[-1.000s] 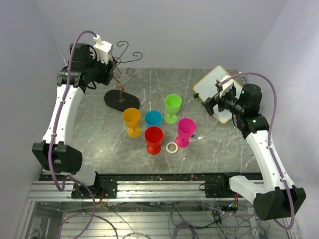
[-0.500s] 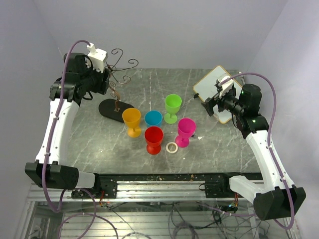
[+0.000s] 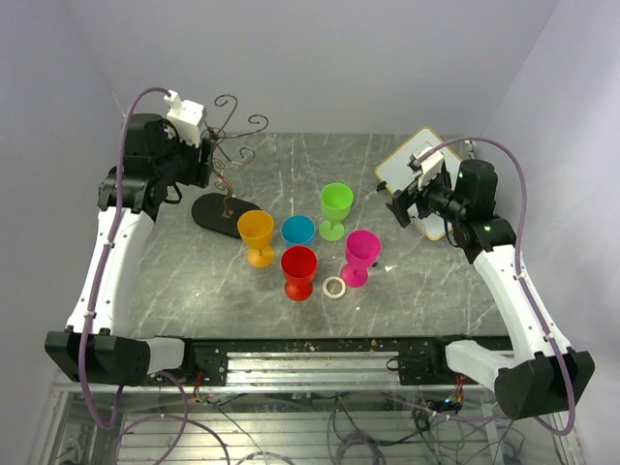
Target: Place the wine glass upside down on the wine glass rack
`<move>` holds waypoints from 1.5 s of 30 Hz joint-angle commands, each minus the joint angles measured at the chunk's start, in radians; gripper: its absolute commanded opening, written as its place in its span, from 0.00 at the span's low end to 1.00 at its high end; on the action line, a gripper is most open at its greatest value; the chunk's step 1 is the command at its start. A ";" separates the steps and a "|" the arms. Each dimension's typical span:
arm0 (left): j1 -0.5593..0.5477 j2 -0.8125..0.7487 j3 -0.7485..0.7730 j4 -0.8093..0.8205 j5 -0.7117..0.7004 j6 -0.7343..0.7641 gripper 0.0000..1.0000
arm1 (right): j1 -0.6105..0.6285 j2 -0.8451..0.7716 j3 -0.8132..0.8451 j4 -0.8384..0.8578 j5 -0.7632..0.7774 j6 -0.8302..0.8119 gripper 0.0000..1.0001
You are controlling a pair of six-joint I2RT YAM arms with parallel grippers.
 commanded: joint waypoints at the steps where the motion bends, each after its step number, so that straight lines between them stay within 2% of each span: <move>1: -0.014 -0.015 -0.040 0.008 0.097 -0.031 0.75 | 0.038 0.013 0.091 -0.115 0.091 -0.037 1.00; 4: -0.014 -0.048 -0.046 0.015 0.081 -0.018 0.90 | 0.060 0.031 0.140 -0.190 0.101 -0.049 1.00; 7: -0.014 -0.067 -0.032 -0.006 0.073 -0.002 0.99 | 0.092 0.073 0.178 -0.226 0.101 -0.043 0.99; 14: -0.014 -0.132 0.001 -0.038 0.052 0.056 1.00 | 0.191 0.205 0.226 -0.171 0.179 0.069 0.94; 21: -0.014 -0.190 0.042 -0.044 0.062 0.156 1.00 | 0.242 0.410 0.337 -0.153 0.231 0.182 0.73; 25: -0.014 -0.220 0.023 0.010 0.084 0.202 1.00 | 0.252 0.508 0.401 -0.167 0.243 0.206 0.68; 38: 0.001 -0.165 0.085 -0.013 0.118 0.203 1.00 | 0.270 0.723 0.552 -0.250 0.209 0.211 0.38; 41: 0.005 -0.158 0.090 -0.016 0.115 0.201 1.00 | 0.271 0.756 0.588 -0.272 0.186 0.210 0.26; 45: 0.021 -0.157 0.077 -0.012 0.131 0.189 1.00 | 0.270 0.787 0.642 -0.298 0.149 0.200 0.02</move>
